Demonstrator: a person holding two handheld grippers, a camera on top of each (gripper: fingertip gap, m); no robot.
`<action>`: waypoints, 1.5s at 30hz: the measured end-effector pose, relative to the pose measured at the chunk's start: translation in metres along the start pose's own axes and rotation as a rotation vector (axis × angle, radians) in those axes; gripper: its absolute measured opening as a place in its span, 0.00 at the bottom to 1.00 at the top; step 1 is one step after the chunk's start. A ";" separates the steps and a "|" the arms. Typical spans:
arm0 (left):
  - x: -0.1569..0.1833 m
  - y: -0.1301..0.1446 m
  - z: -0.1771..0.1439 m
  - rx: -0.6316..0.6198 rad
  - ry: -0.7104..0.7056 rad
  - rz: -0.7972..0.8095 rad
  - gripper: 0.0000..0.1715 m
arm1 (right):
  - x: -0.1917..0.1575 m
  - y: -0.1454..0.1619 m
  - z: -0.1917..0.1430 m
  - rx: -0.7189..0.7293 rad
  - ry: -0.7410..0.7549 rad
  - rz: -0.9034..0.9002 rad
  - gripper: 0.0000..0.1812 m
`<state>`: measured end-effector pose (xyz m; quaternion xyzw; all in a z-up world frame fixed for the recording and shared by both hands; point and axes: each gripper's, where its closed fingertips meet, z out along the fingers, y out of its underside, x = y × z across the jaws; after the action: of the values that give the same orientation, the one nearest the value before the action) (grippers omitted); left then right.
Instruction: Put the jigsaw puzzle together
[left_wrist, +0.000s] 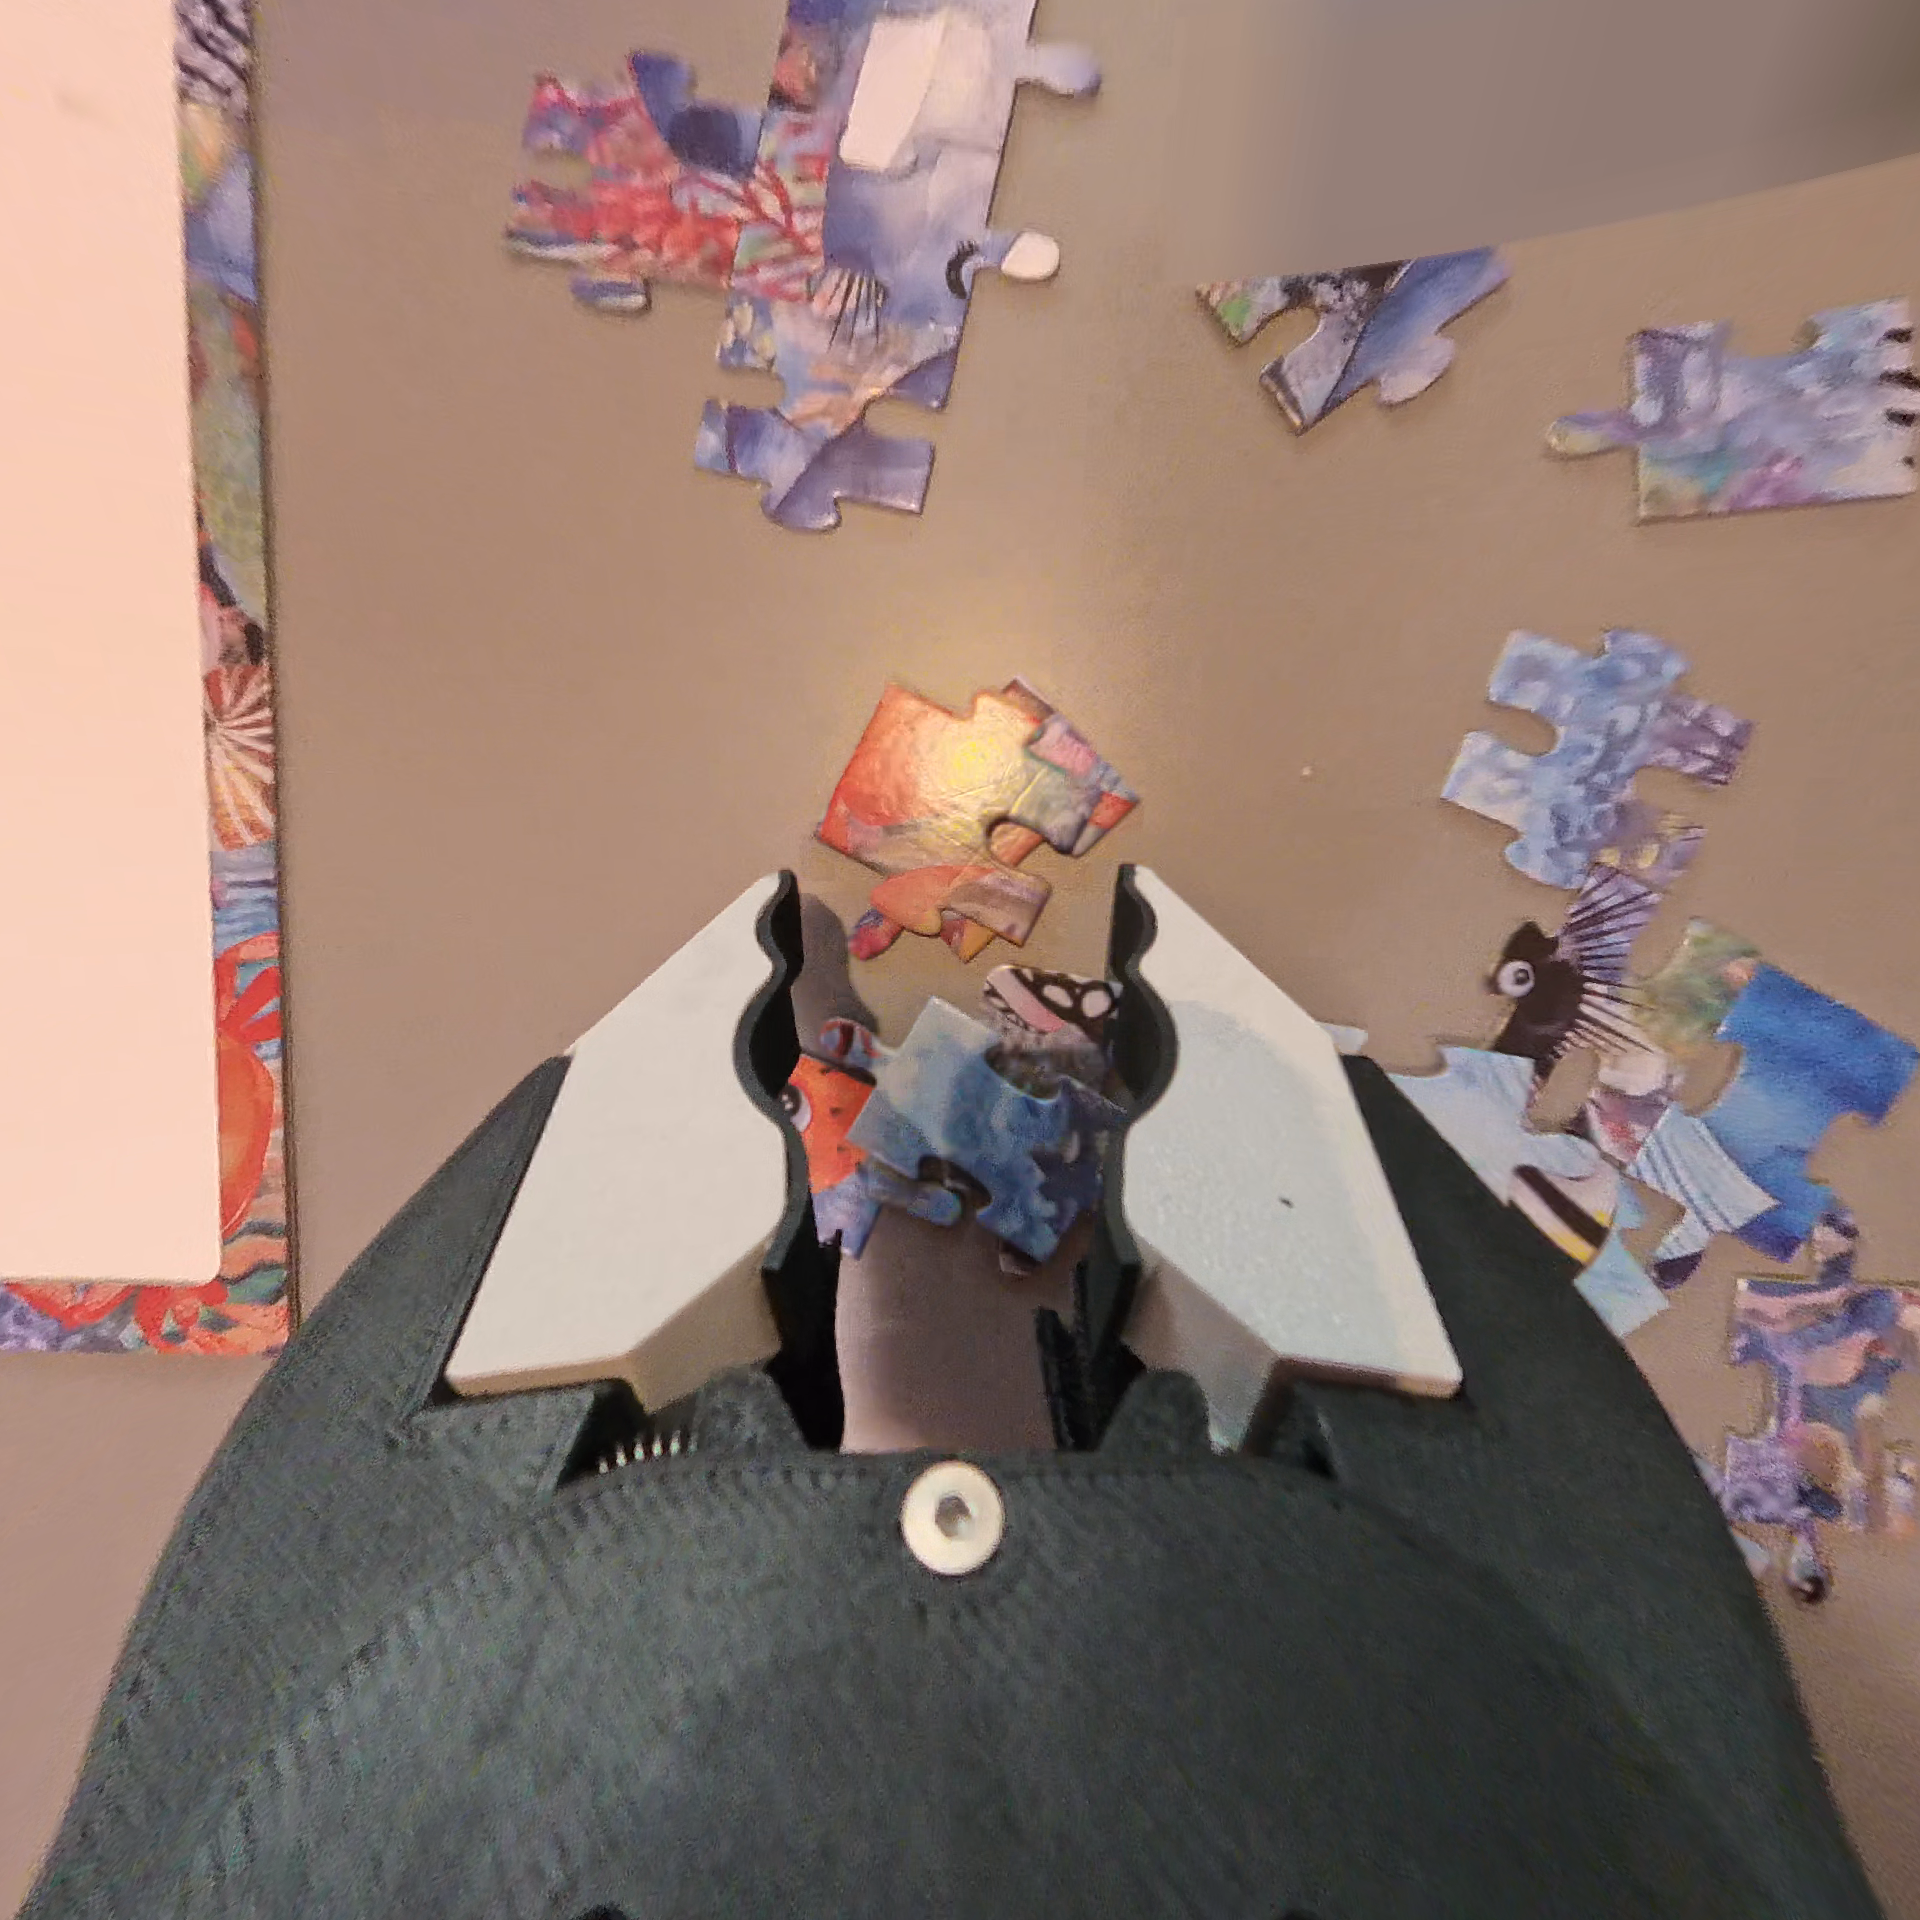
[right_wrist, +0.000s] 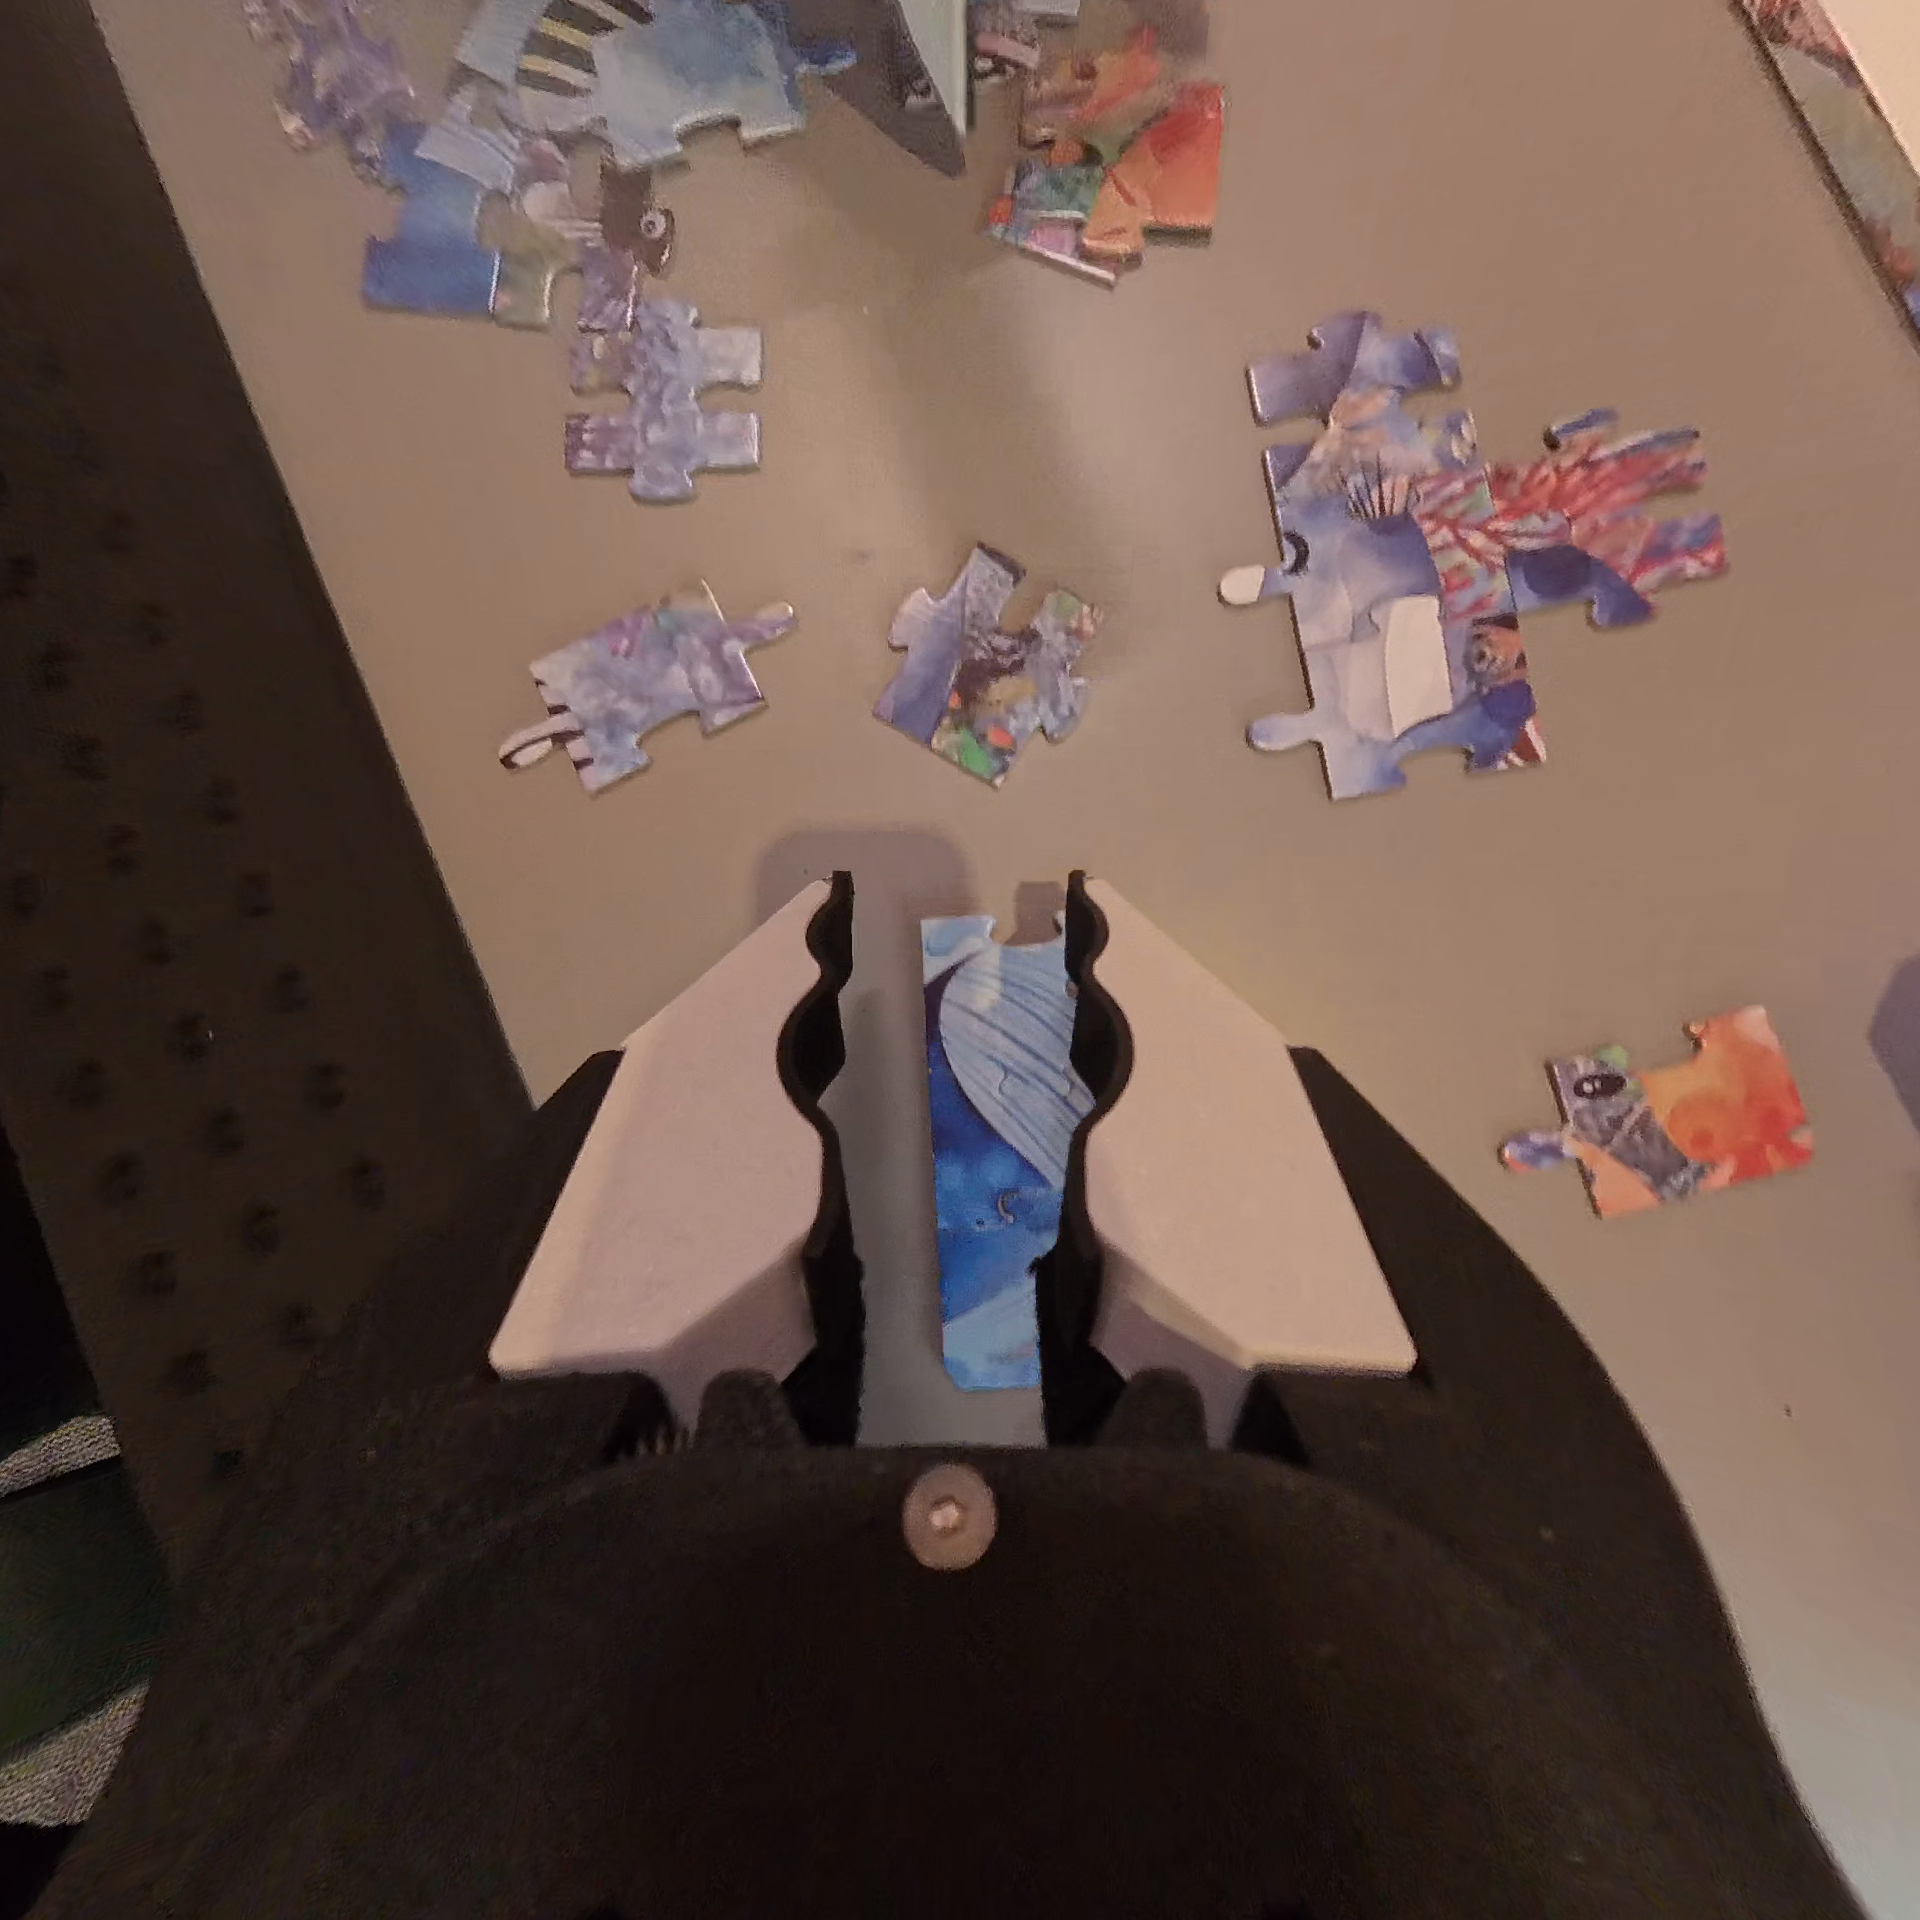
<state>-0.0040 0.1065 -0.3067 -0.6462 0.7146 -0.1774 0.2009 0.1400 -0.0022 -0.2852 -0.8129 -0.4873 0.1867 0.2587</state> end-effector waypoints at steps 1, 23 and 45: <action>0.002 0.001 0.004 0.002 0.026 -0.002 0.34 | -0.001 -0.003 0.002 0.006 -0.005 0.000 0.22; 0.021 -0.044 -0.036 0.296 -0.289 0.200 0.20 | 0.014 -0.110 0.030 0.253 -0.111 0.142 0.27; 0.015 0.050 -0.079 0.077 -0.207 0.066 0.26 | -0.067 -0.092 0.051 0.075 -0.573 0.179 0.00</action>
<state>-0.0886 0.0964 -0.2655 -0.6292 0.7034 -0.1302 0.3041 0.0169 -0.0137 -0.2670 -0.7566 -0.4597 0.4485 0.1232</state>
